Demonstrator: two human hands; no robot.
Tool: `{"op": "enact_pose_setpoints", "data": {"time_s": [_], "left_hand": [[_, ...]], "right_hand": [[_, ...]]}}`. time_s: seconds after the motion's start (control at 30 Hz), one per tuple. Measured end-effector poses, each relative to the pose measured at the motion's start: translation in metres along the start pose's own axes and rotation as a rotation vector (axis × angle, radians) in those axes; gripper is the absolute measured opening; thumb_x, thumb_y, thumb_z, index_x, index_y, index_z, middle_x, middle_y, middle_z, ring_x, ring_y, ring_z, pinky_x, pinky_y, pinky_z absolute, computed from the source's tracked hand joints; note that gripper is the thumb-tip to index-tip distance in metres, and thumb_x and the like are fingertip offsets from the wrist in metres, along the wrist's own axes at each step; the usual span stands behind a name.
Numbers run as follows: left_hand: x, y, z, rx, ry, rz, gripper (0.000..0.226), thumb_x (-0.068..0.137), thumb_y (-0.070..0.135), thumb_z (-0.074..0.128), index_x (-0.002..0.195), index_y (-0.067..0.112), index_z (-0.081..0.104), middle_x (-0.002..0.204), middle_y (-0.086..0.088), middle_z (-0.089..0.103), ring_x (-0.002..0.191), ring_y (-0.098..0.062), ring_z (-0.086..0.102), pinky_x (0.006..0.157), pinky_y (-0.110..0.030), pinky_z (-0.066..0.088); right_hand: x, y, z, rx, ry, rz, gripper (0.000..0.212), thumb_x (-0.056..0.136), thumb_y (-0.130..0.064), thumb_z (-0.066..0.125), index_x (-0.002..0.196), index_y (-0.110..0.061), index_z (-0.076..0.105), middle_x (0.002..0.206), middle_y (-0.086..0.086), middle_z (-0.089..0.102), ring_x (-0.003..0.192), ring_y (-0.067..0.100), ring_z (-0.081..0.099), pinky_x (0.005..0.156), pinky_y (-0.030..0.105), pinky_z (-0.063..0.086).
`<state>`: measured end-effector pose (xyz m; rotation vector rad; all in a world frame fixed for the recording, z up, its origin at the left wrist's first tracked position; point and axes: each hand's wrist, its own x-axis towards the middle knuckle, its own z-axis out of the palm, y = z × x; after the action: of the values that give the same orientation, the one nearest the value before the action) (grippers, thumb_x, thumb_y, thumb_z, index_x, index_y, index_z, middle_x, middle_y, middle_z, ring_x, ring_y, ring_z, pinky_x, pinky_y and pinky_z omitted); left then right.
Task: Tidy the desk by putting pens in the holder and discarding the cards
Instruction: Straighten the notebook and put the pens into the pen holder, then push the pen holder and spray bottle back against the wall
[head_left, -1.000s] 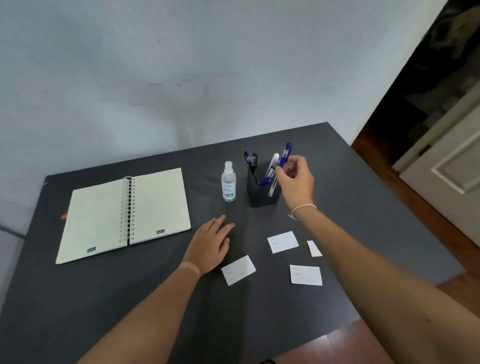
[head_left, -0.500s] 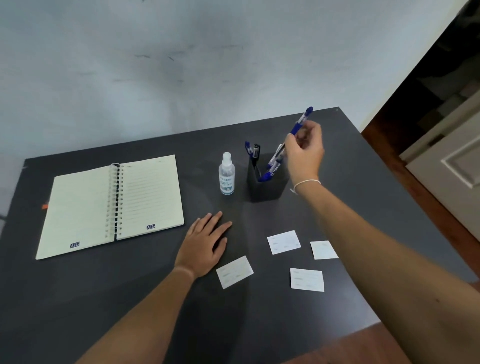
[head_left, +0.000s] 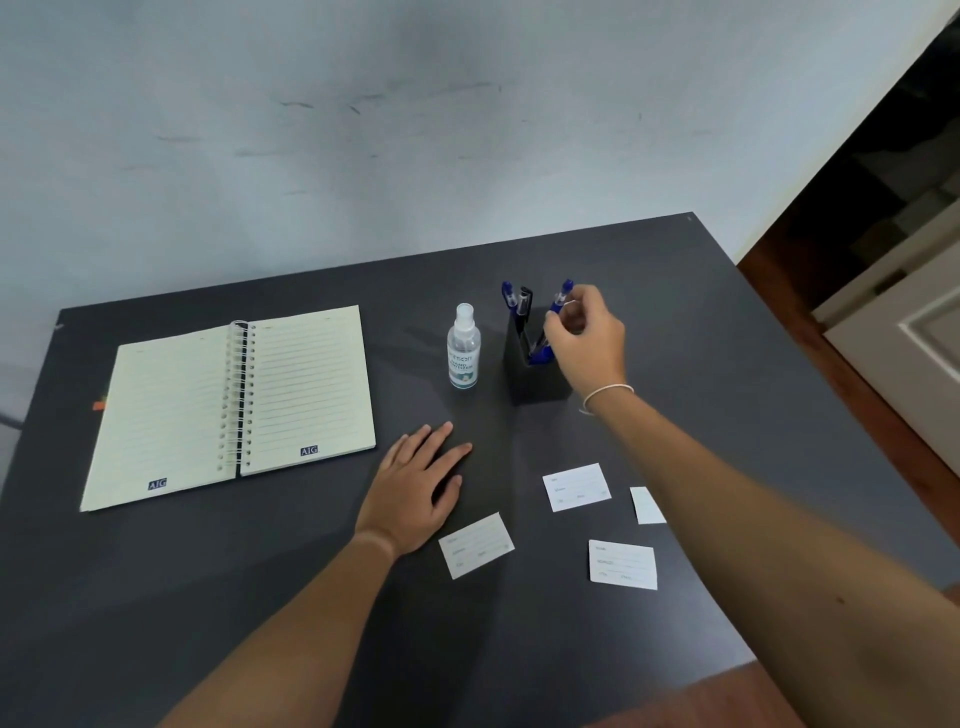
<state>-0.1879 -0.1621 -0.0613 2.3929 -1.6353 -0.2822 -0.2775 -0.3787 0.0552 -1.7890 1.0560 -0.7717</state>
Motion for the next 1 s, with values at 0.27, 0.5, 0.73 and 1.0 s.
{"op": "enact_pose_setpoints", "data": {"time_s": [0.27, 0.5, 0.73, 1.0], "left_hand": [[0.0, 0.0, 0.001, -0.012, -0.003, -0.008, 0.044, 0.091, 0.041, 0.034, 0.131, 0.033, 0.05, 0.146, 0.003, 0.045, 0.135, -0.023, 0.04, 0.113, -0.028, 0.011], [0.0, 0.001, 0.001, -0.03, -0.001, -0.016, 0.048, 0.09, 0.043, 0.029, 0.132, 0.033, 0.049, 0.147, 0.004, 0.043, 0.137, -0.022, 0.036, 0.115, -0.031, 0.014], [0.0, 0.004, 0.0, -0.018, -0.009, -0.019, 0.054, 0.089, 0.045, 0.023, 0.134, 0.031, 0.049, 0.149, 0.002, 0.04, 0.139, -0.024, 0.034, 0.115, -0.027, 0.007], [0.014, 0.031, -0.011, -0.223, 0.03, -0.105, 0.05, 0.093, 0.039, 0.036, 0.139, 0.022, 0.043, 0.15, -0.002, 0.037, 0.14, -0.021, 0.032, 0.117, -0.034, 0.022]], "right_hand": [[-0.006, 0.005, -0.004, 0.01, 0.021, 0.018, 0.015, 0.086, -0.009, 0.057, 0.101, -0.009, 0.059, 0.084, 0.003, 0.06, 0.077, 0.014, 0.056, 0.077, 0.023, 0.051], [-0.016, 0.006, -0.016, 0.011, 0.061, -0.003, 0.011, 0.083, -0.008, 0.058, 0.093, -0.012, 0.062, 0.084, 0.004, 0.061, 0.073, 0.011, 0.055, 0.073, 0.02, 0.051], [-0.029, 0.019, -0.035, -0.022, 0.102, -0.014, 0.012, 0.082, -0.008, 0.059, 0.091, -0.017, 0.059, 0.091, 0.001, 0.06, 0.082, 0.014, 0.056, 0.077, 0.021, 0.047], [-0.04, 0.045, -0.038, 0.042, 0.098, 0.097, 0.016, 0.083, -0.009, 0.06, 0.098, -0.015, 0.06, 0.096, 0.003, 0.061, 0.088, 0.019, 0.056, 0.081, 0.025, 0.046]]}}
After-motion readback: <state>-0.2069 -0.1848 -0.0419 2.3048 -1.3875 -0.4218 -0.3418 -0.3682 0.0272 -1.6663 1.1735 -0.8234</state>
